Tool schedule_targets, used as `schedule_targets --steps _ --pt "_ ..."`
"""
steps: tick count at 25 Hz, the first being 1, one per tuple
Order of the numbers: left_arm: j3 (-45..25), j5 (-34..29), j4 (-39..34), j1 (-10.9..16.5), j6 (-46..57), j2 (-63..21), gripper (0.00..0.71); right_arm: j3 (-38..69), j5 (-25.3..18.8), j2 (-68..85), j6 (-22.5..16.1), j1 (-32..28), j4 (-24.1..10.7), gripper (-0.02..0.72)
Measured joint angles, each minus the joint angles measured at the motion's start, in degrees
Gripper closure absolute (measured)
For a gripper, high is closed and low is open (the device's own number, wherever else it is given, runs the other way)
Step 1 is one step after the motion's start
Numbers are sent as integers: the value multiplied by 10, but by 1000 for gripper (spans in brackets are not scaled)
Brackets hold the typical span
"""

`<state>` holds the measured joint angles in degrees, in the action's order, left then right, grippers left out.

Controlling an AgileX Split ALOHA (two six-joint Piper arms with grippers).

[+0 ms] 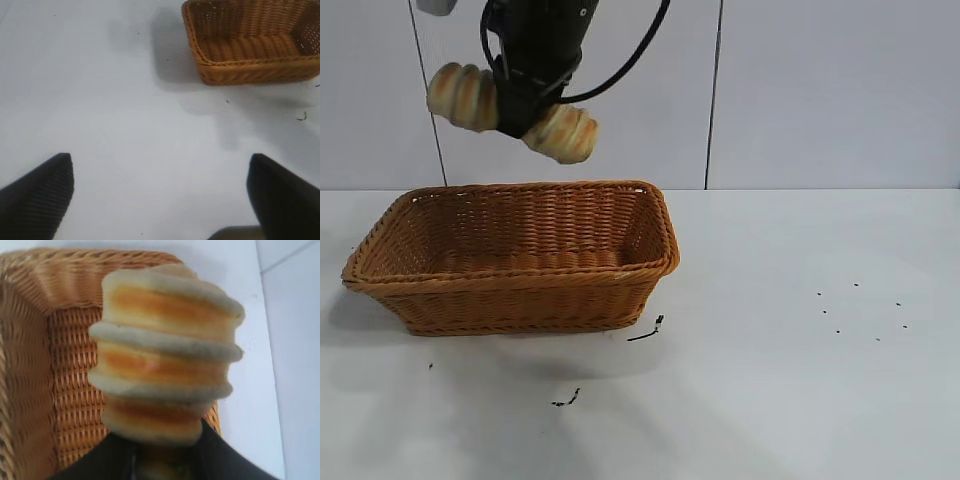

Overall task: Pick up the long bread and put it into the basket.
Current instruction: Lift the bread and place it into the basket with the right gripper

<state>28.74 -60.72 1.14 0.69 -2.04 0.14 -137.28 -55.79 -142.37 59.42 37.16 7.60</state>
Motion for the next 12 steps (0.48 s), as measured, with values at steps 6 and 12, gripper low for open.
schedule_targets --steps 6,12 --pt "0 0 0 0 0 0 17 0 18 -52 0 0 19 561" --pt "0 0 0 0 0 0 17 0 19 -62 -1 0 36 434"
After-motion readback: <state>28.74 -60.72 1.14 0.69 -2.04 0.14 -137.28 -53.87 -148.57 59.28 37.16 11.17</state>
